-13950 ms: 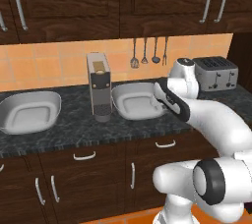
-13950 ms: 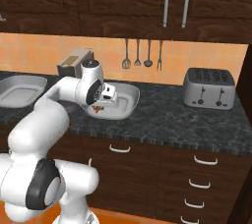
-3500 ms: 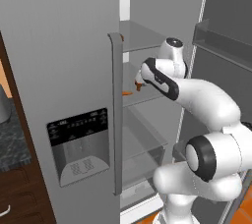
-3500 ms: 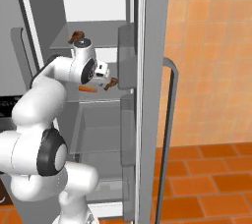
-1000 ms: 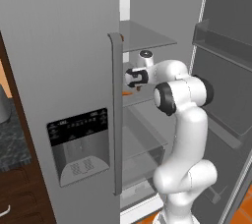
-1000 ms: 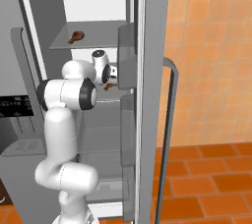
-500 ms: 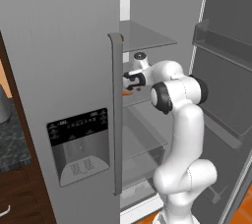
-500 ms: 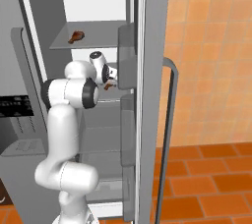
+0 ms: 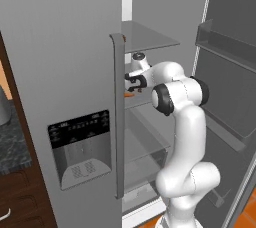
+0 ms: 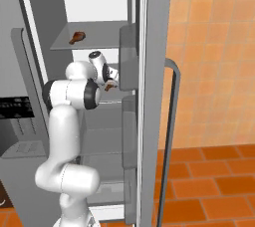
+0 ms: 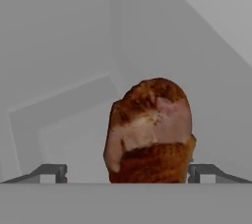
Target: Place one carrot and one chicken drumstick in each tupperware on the nearby counter, to pack two identical lunches.
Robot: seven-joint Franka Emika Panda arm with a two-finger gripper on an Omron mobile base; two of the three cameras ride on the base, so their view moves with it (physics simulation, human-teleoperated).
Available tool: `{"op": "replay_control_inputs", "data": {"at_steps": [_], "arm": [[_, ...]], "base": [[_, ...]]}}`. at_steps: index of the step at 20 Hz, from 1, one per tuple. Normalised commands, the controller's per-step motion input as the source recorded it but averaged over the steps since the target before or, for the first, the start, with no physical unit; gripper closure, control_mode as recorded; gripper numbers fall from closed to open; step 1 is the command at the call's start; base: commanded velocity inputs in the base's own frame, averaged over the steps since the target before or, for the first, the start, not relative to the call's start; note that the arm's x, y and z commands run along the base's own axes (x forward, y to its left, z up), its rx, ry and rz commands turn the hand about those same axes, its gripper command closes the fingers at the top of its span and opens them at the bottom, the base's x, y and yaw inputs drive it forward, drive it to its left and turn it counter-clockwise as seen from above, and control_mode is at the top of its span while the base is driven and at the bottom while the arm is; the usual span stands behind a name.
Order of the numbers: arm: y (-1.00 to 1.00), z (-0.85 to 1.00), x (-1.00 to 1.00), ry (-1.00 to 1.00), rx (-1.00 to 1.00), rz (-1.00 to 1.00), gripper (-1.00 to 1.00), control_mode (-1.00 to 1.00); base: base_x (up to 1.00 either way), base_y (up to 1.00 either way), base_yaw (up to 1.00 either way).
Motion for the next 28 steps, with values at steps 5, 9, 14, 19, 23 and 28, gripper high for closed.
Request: {"op": "replay_control_inputs", "data": {"at_steps": [5,9,14,19,23,28], "arm": [[0.00,0.00,0.00,0.00,0.00,0.00,1.00,-1.00],[0.00,0.00,-0.03,0.00,0.00,0.00,1.00,-1.00],[-0.07,0.00,-0.74,-0.08,0.00,0.00,1.00,-1.00],[-0.31,0.11,-1.00,-0.10,0.00,0.05,1.00,-1.00],[-0.12,0.26,-0.99,-0.09,0.00,0.11,1.00,-1.00],[0.00,0.72,-0.91,-0.06,0.00,0.19,1.00,-1.00]], "base": [[0.00,0.00,0.00],[0.00,0.00,0.00],[0.00,0.00,0.00],[0.00,0.00,0.00],[0.00,0.00,0.00],[0.00,0.00,0.00]]}}
